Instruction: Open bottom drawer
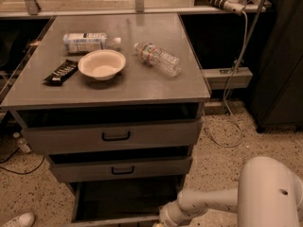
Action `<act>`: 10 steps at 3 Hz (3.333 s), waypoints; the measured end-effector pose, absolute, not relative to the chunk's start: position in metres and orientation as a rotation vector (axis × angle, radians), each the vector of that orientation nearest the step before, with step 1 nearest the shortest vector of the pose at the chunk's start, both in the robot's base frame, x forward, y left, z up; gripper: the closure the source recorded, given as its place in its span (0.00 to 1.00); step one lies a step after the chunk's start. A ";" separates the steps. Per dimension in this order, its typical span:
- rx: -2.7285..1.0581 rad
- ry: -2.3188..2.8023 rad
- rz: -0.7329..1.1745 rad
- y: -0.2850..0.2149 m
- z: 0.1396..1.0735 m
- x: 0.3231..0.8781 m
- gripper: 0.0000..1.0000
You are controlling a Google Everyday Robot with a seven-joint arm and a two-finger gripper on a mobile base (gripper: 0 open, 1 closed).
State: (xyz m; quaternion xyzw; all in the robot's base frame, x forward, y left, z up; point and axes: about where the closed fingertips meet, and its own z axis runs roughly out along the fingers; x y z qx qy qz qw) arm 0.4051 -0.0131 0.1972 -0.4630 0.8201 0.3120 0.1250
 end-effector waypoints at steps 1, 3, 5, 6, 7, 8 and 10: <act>-1.289 2.445 0.898 -0.023 0.205 0.380 0.00; -1.159 2.528 0.860 -0.043 0.223 0.319 0.00; -1.227 2.527 0.858 -0.040 0.220 0.329 0.00; -1.321 2.583 0.885 -0.049 0.211 0.317 0.00; -1.338 2.602 0.892 -0.053 0.212 0.310 0.00; -1.341 2.629 0.902 -0.061 0.212 0.300 0.00; -1.339 2.656 0.915 -0.070 0.216 0.289 0.00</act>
Offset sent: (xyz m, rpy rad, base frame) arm -0.2440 -0.1125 0.0913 -0.1962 0.2036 -0.4939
